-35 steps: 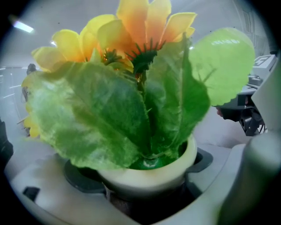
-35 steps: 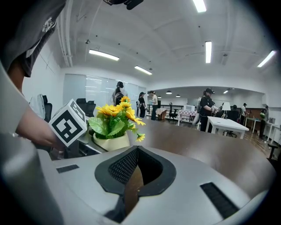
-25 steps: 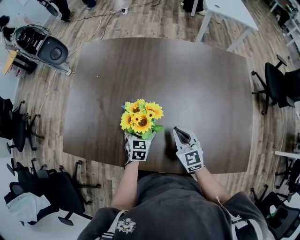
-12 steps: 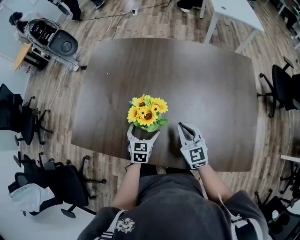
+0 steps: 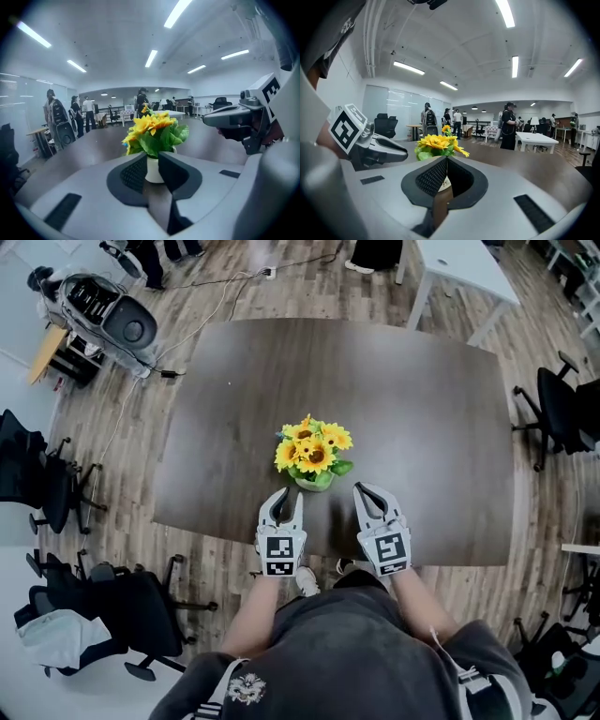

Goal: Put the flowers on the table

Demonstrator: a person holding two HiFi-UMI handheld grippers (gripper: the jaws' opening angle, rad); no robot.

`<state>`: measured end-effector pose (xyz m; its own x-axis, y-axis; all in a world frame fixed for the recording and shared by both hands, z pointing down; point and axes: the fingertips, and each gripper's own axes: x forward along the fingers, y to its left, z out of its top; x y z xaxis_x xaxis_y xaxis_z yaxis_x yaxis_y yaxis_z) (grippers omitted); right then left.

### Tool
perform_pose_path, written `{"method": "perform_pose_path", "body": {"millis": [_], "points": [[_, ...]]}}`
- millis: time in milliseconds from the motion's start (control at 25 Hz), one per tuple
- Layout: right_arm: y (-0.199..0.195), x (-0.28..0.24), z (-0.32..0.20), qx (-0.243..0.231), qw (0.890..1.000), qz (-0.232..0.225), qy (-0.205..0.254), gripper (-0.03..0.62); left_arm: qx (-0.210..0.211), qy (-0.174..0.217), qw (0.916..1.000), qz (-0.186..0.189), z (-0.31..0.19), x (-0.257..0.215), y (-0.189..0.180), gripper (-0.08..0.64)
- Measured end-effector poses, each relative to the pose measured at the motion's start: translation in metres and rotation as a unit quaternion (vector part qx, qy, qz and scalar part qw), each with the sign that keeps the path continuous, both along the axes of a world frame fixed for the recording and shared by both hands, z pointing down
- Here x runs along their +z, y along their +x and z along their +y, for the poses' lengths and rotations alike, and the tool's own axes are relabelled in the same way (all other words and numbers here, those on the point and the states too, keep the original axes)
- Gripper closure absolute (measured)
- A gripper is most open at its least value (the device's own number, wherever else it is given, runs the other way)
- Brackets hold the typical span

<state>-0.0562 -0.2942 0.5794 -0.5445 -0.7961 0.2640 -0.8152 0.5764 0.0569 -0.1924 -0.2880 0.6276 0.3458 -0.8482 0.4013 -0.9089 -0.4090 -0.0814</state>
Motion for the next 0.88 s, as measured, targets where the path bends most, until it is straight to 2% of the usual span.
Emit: {"method": "perform_pose_path", "body": {"millis": [40, 120, 240, 600, 720, 880], "points": [[-0.006, -0.004, 0.005, 0.002, 1.000, -0.001, 0.003, 0.569, -0.003, 0.010, 0.9999, 0.004, 0.003, -0.008, -0.006, 0.516], [-0.018, -0.012, 0.013, 0.007, 1.000, -0.008, 0.009, 0.569, -0.001, 0.025, 0.9996, 0.009, 0.011, -0.019, -0.017, 0.552], [-0.033, -0.026, 0.023, 0.014, 1.000, -0.015, 0.022, 0.569, 0.006, 0.032, 0.9993, 0.017, 0.023, -0.030, -0.027, 0.552], [-0.058, -0.059, 0.064, 0.028, 0.998, 0.013, 0.060, 0.569, 0.028, 0.073, 0.9963, 0.038, 0.055, -0.069, -0.041, 0.552], [-0.070, -0.064, 0.078, 0.027, 0.998, 0.008, 0.062, 0.569, 0.024, 0.091, 0.9949, 0.037, 0.066, -0.082, -0.053, 0.552], [-0.077, -0.076, 0.104, 0.027, 0.998, -0.003, 0.064, 0.569, 0.029, 0.096, 0.9940, 0.044, 0.084, -0.091, -0.054, 0.552]]}}
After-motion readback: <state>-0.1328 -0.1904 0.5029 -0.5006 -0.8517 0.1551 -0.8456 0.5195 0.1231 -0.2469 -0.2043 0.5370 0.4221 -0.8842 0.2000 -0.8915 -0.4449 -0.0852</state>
